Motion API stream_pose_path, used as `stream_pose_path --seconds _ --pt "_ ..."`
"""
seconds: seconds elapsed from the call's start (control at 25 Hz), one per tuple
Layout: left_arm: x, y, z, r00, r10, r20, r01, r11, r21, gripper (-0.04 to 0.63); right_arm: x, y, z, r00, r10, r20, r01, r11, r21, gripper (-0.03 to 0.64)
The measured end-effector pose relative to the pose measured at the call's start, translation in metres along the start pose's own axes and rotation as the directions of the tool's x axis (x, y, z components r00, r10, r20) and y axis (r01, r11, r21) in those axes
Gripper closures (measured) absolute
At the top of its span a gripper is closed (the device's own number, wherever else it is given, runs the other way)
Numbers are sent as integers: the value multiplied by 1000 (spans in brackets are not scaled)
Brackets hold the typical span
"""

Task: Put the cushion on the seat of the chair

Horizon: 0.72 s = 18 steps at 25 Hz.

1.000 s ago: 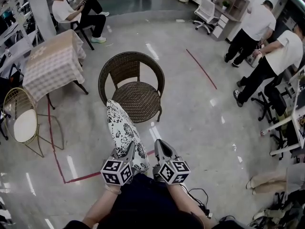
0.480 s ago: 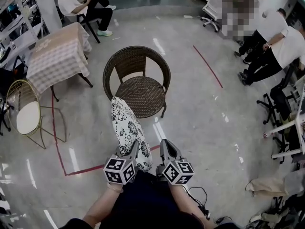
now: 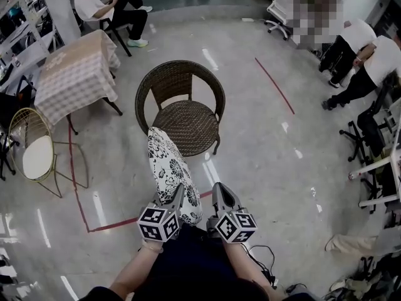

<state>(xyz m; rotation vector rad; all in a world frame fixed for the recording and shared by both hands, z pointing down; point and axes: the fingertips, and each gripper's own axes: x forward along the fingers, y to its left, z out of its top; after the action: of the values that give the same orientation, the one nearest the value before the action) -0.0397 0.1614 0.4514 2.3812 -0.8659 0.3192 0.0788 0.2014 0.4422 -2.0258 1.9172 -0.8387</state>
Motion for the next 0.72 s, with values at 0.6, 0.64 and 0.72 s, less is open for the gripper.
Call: stream_pose_path --seconds 0.6,0.64,0.72 --pt "55 23 41 999 -28 -15 28 1000 -5 569 56 -16 24 1000 -30 -4 30 999 42 592" --pt "60 22 42 999 -30 -18 30 1000 -5 569 59 -19 25 999 -33 -7 33 998 46 592" --pt "68 21 44 999 -31 -25 31 999 -6 569 64 -25 28 999 -36 -14 36 998 52 592"
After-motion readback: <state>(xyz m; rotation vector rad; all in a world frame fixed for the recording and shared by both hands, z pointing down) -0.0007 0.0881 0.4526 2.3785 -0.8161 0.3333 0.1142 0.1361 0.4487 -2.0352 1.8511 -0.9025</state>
